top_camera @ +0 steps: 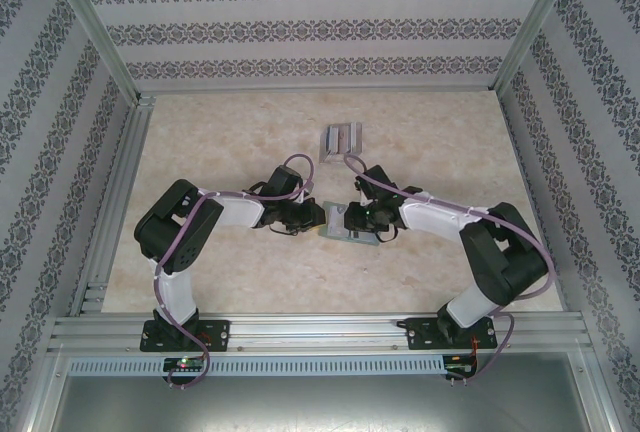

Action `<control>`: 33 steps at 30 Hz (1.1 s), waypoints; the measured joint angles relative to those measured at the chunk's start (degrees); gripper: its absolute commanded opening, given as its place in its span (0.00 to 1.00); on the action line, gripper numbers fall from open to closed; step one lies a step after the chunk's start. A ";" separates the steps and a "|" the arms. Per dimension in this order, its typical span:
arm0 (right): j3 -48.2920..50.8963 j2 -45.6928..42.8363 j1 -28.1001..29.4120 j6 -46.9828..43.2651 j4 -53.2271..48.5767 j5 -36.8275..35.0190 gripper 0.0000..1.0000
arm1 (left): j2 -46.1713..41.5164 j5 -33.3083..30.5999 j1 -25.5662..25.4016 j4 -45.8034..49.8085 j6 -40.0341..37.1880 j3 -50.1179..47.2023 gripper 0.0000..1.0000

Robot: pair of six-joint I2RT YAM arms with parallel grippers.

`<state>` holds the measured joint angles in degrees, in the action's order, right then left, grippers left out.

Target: Put the credit cards into the card holder

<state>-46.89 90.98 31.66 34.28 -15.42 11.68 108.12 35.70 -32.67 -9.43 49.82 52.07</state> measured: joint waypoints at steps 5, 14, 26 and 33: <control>-1.95 1.57 0.74 0.00 -0.02 0.17 0.27 | 0.00 0.00 -0.02 -0.02 0.00 0.00 0.14; -4.13 4.66 1.25 -0.31 -0.33 0.20 0.27 | 0.00 0.00 0.00 -0.02 0.00 0.00 0.14; -8.90 8.68 3.89 -1.33 -2.82 -1.40 0.27 | 0.00 0.00 0.00 -0.02 0.17 0.00 0.14; -9.62 8.92 4.57 -1.57 -3.04 -1.42 0.27 | 0.00 -0.02 0.00 -0.02 0.20 0.00 0.15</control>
<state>-56.51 99.90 36.23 32.71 -18.46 10.26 108.12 35.68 -32.67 -9.45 50.02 52.07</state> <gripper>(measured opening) 0.268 0.145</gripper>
